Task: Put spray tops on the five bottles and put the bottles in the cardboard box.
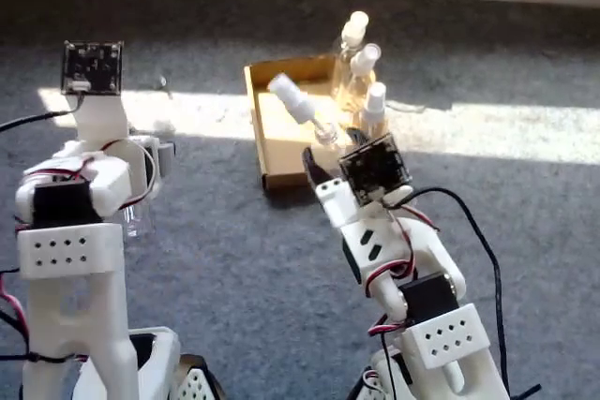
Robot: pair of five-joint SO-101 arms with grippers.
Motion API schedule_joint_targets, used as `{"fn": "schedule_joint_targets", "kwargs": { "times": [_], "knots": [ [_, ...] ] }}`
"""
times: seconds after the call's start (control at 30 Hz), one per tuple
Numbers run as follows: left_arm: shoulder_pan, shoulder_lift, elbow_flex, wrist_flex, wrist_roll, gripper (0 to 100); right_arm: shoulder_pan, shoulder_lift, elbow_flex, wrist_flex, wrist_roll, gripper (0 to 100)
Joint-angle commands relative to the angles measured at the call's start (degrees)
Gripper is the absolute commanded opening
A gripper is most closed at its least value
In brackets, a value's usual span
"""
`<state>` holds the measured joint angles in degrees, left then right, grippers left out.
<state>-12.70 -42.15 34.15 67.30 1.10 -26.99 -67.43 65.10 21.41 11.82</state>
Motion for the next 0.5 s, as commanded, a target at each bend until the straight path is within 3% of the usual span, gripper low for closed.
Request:
{"fn": "schedule_joint_targets", "kwargs": {
  "times": [0.0, 0.17, 0.47],
  "knots": [
    [-0.22, -0.48, 8.57, -10.29, 1.14, 22, 1.54, -0.13, -4.35, -10.77, -8.62, 0.4],
    [-0.13, -0.04, 11.56, -13.1, 1.23, 22, 1.89, -0.22, -4.26, -14.37, -12.66, 0.4],
    [2.51, -0.04, 12.97, -15.03, 1.14, 22, -1.71, -0.13, -3.65, -14.29, -3.16, 0.4]
  ]
}}
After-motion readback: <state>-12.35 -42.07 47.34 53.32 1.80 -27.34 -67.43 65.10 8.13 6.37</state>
